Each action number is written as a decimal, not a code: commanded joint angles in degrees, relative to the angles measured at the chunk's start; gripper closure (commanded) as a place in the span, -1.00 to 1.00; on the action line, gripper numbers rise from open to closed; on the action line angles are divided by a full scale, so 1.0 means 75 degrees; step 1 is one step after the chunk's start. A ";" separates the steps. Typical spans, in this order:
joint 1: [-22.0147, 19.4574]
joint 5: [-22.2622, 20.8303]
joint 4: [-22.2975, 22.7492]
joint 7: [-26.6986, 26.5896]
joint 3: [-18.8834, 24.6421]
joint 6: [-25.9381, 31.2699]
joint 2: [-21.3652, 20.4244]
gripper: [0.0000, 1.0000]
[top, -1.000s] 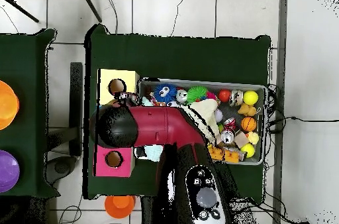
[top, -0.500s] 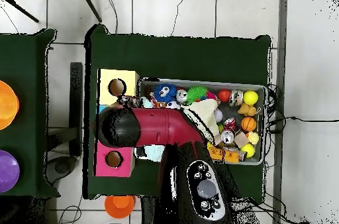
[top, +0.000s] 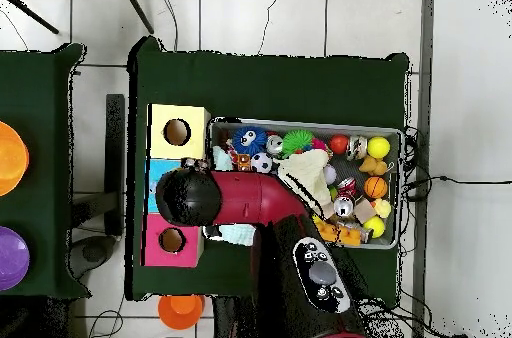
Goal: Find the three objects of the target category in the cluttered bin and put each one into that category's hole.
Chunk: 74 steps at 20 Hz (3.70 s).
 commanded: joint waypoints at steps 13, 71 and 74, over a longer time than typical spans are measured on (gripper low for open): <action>0.0082 -0.0016 0.1528 0.1974 0.0959 -0.1388 -0.0572 1.00; 0.1448 -0.0626 0.0249 0.1883 -0.1261 -0.2072 0.0193 1.00; 0.1451 -0.0694 0.0194 0.1864 -0.1330 -0.2167 0.0222 1.00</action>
